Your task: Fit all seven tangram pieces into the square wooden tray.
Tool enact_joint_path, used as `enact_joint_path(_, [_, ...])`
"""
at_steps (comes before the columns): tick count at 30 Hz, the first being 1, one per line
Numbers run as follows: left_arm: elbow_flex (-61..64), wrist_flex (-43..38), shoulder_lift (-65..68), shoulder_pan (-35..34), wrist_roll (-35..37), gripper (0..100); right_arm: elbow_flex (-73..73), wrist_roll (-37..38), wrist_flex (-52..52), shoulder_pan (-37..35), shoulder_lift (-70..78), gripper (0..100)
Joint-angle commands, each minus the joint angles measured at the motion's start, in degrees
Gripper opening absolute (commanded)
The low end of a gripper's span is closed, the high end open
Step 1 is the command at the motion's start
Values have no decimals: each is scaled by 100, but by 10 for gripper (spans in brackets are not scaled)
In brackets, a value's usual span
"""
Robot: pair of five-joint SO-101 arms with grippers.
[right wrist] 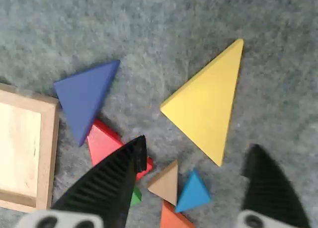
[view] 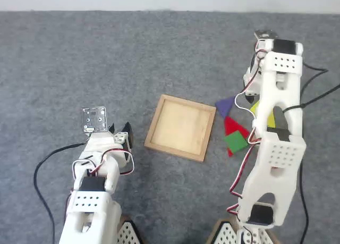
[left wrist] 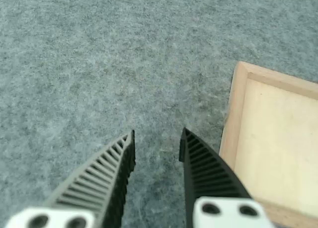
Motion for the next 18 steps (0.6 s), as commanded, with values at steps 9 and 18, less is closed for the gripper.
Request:
enact_joint_path(9, [-66,26,-79,-35,53,145,-299,-642,-637,295,901,365])
enact_joint_path(18, [-66,26,-79,-35,53,145,-316,-668,-813,435,980,365])
